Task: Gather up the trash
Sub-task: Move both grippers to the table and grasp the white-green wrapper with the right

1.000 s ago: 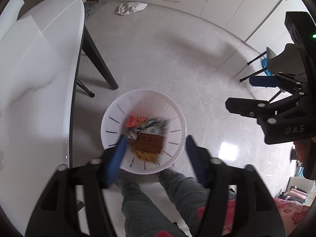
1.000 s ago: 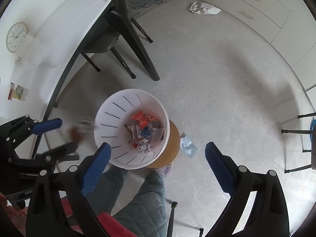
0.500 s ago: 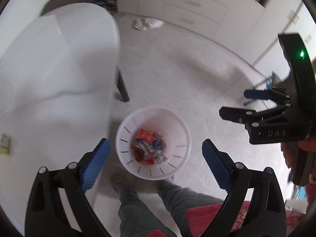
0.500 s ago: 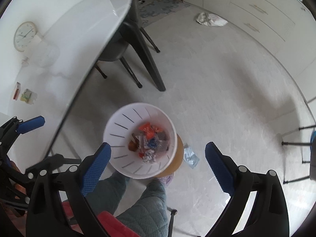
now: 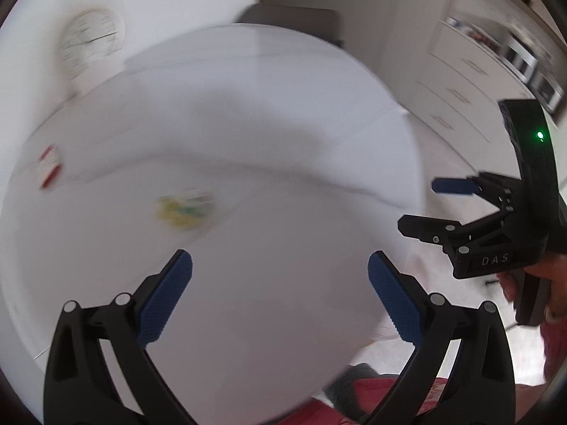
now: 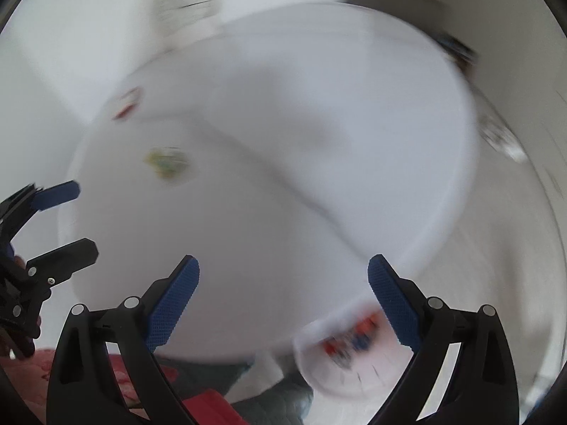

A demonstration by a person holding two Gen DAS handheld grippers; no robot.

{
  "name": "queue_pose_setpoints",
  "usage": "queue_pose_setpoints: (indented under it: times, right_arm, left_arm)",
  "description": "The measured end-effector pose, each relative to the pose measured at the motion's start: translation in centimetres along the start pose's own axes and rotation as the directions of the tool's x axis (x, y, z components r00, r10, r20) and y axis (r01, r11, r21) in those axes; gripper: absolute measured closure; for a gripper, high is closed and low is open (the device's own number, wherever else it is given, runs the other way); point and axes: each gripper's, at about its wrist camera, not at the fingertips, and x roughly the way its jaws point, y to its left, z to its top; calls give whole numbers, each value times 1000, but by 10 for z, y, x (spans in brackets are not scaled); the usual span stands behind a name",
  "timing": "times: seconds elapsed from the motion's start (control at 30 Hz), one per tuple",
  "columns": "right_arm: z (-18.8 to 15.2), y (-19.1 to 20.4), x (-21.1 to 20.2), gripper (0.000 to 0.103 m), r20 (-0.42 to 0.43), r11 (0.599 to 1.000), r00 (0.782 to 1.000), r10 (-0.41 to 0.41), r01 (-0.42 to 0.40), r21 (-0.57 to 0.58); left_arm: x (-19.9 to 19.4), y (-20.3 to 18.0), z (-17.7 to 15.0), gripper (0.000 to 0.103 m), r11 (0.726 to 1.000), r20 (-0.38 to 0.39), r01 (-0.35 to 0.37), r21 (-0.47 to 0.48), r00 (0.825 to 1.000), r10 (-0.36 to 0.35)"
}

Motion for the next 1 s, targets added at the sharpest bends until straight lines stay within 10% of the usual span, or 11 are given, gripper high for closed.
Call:
queue_pose_setpoints:
  times: [0.2,0.4,0.77,1.0]
  right_arm:
    - [71,74,71,11,-96,900,992,88,-120,-418]
    - [110,119,137,15,-278,695,959,48,-232,-681]
    - [126,152,185,48,-470,393,883,15,-437,-809]
    - [129,154,192,67,-517,328,854,47,-502,-800]
  left_arm:
    - [8,72,-9,8,997,-30,-60,-54,998,58]
    - [25,115,-10,8,992,-57,-81,-97,996,75]
    - [60,145,1,8,977,-96,-60,-207,995,40]
    - [82,155,7,8,966,-132,-70,-247,991,38]
